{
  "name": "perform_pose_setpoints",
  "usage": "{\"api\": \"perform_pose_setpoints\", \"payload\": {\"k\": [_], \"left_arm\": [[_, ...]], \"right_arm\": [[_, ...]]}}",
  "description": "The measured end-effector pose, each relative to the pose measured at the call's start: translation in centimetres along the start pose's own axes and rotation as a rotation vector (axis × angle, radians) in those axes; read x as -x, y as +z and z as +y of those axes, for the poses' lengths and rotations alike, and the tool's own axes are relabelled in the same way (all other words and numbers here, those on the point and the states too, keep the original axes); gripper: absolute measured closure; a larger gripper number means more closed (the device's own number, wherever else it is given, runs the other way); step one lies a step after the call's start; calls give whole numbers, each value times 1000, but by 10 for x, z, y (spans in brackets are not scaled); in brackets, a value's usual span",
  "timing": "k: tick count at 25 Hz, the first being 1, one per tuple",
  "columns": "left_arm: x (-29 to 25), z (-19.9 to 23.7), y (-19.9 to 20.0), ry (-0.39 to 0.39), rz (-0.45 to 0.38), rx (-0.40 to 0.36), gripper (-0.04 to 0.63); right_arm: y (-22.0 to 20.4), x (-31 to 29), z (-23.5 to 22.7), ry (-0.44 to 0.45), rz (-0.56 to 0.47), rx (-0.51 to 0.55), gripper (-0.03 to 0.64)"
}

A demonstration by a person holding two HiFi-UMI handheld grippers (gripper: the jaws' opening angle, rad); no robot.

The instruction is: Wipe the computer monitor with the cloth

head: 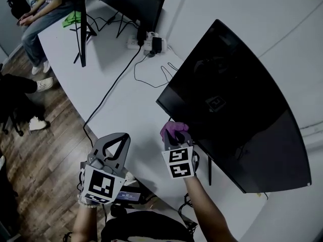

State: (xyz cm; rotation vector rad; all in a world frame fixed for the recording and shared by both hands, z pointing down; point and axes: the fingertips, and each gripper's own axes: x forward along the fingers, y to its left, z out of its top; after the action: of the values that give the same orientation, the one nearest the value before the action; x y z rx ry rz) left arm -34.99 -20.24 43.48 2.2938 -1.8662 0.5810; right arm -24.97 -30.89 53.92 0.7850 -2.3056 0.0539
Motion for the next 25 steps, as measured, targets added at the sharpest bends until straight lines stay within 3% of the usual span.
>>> {"api": "perform_pose_setpoints", "payload": {"k": [9, 25], "left_arm": [[0, 17, -12, 20, 6, 43, 589], [6, 40, -18, 42, 9, 43, 589]], "right_arm": [[34, -39, 20, 49, -7, 66, 545], [88, -79, 46, 96, -18, 79, 545]]}}
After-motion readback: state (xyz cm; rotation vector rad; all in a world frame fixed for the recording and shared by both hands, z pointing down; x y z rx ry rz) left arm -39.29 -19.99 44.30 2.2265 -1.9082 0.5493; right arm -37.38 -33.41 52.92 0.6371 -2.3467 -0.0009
